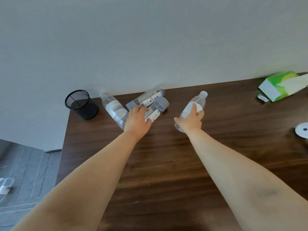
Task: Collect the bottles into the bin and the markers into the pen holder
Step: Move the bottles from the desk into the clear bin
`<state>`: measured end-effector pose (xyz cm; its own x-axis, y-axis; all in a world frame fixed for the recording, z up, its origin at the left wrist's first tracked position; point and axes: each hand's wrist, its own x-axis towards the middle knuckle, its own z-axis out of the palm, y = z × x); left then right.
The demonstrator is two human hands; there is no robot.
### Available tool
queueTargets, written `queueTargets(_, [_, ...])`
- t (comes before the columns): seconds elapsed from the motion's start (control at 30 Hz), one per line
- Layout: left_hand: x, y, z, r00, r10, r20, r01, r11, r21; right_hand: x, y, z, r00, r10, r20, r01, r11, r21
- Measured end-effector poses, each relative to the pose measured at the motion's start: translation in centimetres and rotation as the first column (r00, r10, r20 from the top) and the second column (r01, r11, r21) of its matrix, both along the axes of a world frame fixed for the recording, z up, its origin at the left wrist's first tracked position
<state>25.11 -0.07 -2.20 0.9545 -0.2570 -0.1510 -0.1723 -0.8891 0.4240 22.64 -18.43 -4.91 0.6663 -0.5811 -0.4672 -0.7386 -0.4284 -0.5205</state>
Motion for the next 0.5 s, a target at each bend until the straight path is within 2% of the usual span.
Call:
queueTargets(0.1, [1.1, -0.8, -0.4, 0.997, -0.029, -0.068, 0.036, 0.994, 0.102, 0.0, -0.2, -0.5, 0.999, -0.052, 0.016, 0.051, 0.997, 0.057])
queueTargets(0.23, [1.5, -1.8, -1.7, 0.974, -0.030, -0.224, 0.084, 0.968, 0.238, -0.7, -0.5, -0.6, 0.987, -0.117, 0.110, 0.108, 0.990, 0.090])
queueTargets(0.4, [0.4, -2.9, -2.6, 0.961, -0.034, -0.275, 0.124, 0.941, 0.315, -2.2, -1.5, 0.2, 0.956, -0.149, 0.254, 0.103, 0.977, 0.187])
queueTargets(0.5, [-1.1, -2.9, -2.2, 0.965, -0.035, -0.259, 0.106, 0.958, 0.265, -3.2, -1.2, 0.9, 0.938, -0.148, 0.313, 0.076, 0.970, 0.230])
